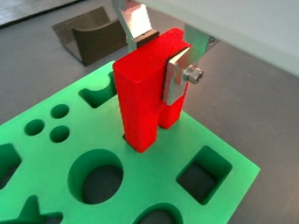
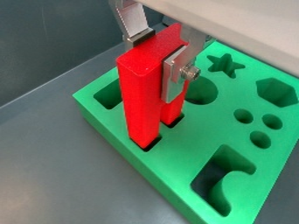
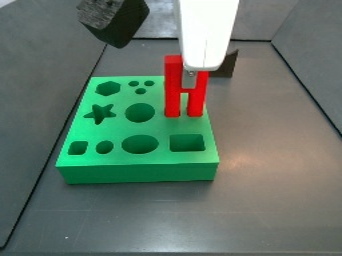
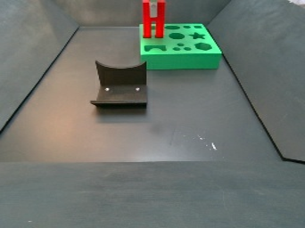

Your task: Insert the double-square object.

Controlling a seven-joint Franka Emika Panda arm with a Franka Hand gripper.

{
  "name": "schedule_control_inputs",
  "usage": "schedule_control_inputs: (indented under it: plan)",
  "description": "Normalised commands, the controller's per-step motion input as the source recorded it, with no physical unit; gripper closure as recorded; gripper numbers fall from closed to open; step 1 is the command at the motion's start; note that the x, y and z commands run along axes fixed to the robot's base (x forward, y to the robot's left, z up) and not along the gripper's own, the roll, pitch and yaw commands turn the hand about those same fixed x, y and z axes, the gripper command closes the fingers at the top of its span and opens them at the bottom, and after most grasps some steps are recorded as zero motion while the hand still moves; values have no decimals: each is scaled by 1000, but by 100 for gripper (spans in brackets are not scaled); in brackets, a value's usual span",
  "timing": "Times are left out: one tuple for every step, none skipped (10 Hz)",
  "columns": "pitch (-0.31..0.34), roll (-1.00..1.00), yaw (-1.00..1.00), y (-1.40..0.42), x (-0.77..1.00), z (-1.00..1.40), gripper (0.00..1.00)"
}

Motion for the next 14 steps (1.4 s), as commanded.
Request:
schedule_control_inputs:
  plan:
    - [84,176,-263,31,114,-303,100]
    - [16,154,-100,91,-91,-203,100]
    - [0,94,0,9,-189,-157,100]
    - [-4,64,89,0,-189,-123,100]
    - [-19,69,360,23,-83,-166,100]
    - [0,96,311,0,49,-234,100]
    - [33,86,11,-46,240,-286,100]
    - [20,81,0,-57,243,-351,100]
    - [34,21,-220,-74,266,-369,100]
    - [31,46,-257,-63,191,-337,100]
    - [34,50,-209,-23,131,-254,100]
    - [37,50,-151,0,100,-240,100]
    - [0,7,-54,0,9,-189,100]
    - [0,16,0,0,0,-106,100]
